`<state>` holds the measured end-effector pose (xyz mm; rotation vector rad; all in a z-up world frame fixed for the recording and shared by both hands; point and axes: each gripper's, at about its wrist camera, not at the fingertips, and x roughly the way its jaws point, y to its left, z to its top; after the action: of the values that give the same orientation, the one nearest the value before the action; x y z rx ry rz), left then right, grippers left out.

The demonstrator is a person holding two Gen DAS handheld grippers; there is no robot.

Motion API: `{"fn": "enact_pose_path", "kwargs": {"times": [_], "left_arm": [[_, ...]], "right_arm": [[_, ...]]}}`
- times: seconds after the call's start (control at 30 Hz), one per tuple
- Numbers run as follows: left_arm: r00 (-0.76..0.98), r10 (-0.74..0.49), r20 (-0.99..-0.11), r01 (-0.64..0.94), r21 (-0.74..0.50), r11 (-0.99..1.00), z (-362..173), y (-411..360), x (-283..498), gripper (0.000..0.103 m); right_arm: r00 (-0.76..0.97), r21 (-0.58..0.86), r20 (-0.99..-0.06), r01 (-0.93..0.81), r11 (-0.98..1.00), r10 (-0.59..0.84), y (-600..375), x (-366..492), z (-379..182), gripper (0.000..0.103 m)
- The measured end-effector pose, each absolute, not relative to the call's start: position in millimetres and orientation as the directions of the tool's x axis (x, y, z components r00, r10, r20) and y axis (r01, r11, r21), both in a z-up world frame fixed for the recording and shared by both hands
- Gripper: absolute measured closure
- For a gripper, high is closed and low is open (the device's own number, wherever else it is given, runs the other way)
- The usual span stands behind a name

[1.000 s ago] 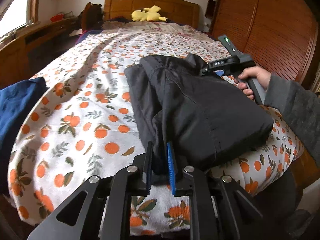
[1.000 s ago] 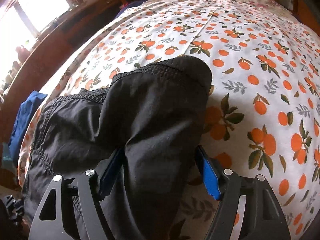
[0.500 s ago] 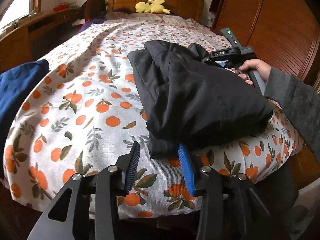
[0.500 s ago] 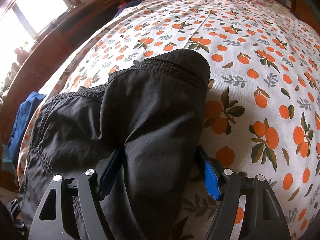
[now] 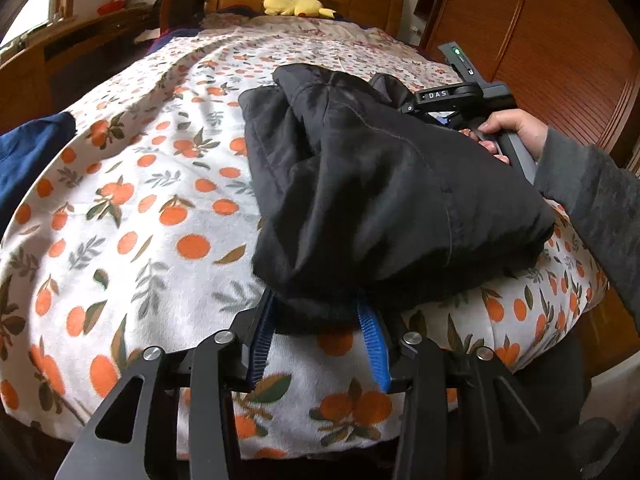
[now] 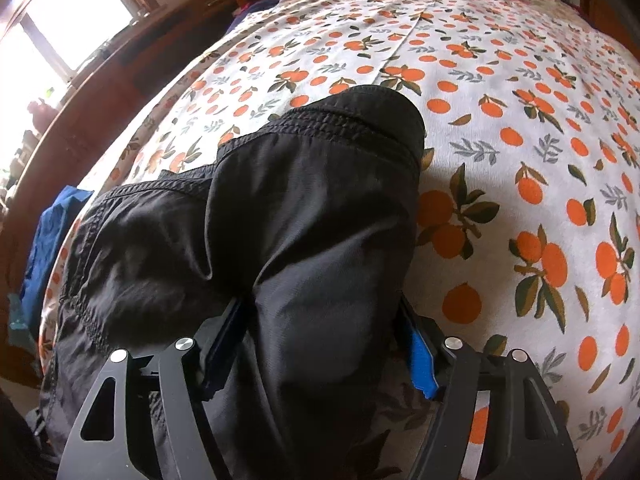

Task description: Fold large clothes

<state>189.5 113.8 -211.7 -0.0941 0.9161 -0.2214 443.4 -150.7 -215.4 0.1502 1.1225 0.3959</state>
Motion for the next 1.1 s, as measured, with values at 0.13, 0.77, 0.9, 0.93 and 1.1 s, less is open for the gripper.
{"fn": "enact_pose_path", "kwargs": {"times": [0.13,0.77,0.9,0.93,1.1], "left_arm": [[0.587,-0.243,-0.773,0.159,-0.184,0.97,-213,114,194,0.087],[0.806,-0.087,-0.586,-0.023,-0.178,0.984,-117,245,162,0.096],[0.834,0.031,-0.552,-0.124,-0.133,0.983,-89,294,152,0.096],[0.836,0.058,-0.545,-0.149,-0.124,0.981,-83,305,149,0.096],[0.823,0.214,-0.526,-0.288,-0.062,0.956,-52,367,136,0.097]], "right_arm": [[0.38,0.317,-0.843,-0.222,0.922,0.381,-150,441,-208,0.054],[0.55,0.318,-0.655,-0.421,0.849,0.518,-4,414,-75,0.078],[0.518,0.331,-0.628,-0.498,0.802,0.581,61,423,-56,0.078],[0.504,0.333,-0.623,-0.522,0.785,0.599,84,426,-51,0.078],[0.451,0.342,-0.598,-0.603,0.72,0.662,169,432,-32,0.079]]}}
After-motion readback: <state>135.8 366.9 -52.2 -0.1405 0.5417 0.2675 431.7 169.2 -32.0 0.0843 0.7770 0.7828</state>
